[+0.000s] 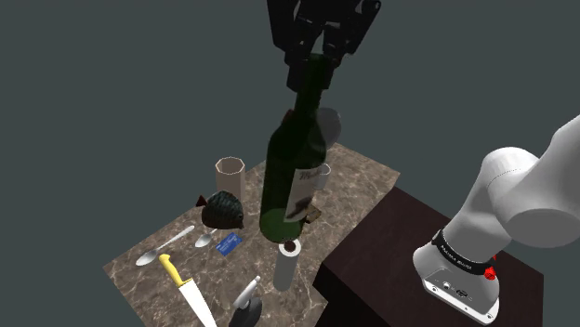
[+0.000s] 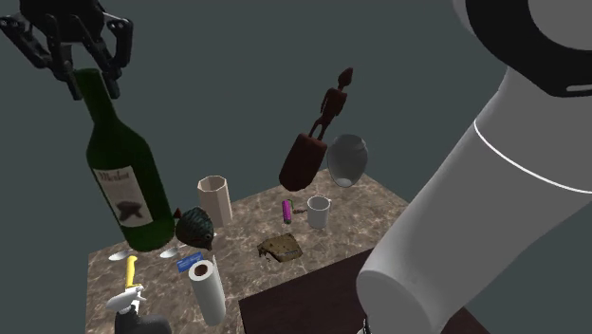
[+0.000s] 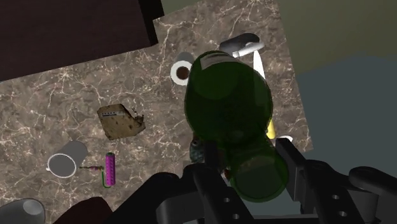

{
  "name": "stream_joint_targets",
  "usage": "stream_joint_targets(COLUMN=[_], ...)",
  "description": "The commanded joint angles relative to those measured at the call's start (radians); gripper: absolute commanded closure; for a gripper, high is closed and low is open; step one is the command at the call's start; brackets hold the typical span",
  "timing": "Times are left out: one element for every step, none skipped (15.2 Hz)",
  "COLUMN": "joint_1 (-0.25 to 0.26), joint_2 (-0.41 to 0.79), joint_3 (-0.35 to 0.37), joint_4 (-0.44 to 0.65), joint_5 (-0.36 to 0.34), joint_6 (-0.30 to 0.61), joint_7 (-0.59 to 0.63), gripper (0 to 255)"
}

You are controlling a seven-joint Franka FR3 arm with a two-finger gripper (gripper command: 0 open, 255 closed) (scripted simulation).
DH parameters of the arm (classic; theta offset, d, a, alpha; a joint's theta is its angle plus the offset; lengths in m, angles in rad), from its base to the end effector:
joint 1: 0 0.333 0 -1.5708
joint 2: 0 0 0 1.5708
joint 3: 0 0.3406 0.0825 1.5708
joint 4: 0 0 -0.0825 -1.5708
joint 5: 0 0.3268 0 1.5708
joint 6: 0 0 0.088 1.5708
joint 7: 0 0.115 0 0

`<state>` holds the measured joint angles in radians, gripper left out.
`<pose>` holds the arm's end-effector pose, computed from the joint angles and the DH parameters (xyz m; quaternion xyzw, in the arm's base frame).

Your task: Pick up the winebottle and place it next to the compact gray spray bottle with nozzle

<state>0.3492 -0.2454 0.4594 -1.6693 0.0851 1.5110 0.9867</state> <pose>0.2550 0.3313 0.6931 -0.9955 0.0893 -0.0285 0.0168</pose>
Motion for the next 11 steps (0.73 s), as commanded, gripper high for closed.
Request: stream_joint_targets(joint_1=[0.017,0.025,0.033,0.041,0.05,0.058,0.066,0.075,0.084,0.094,0.104], joint_2=[0.0,0.004,0.01,0.018,0.026,0.037,0.049,0.063,0.078,0.096,0.116], joint_3=[0.032,0.049,0.067,0.085,0.104,0.124,0.144,0.165,0.187,0.209,0.233], joint_4=[0.011,0.023,0.035,0.049,0.064,0.08,0.098,0.117,0.138,0.16,0.184], joint_5=[0.004,0.004,0.003,0.001,-0.001,-0.005,-0.01,-0.016,-0.024,-0.034,-0.045], joint_6=[-0.009,-0.015,-0.021,-0.027,-0.033,-0.04,-0.046,-0.053,-0.06,-0.067,-0.075], joint_7=[0.051,0.077,0.104,0.131,0.159,0.188,0.217,0.247,0.278,0.311,0.344], gripper=[255,255,255,255,255,255,255,255,255,255,255])
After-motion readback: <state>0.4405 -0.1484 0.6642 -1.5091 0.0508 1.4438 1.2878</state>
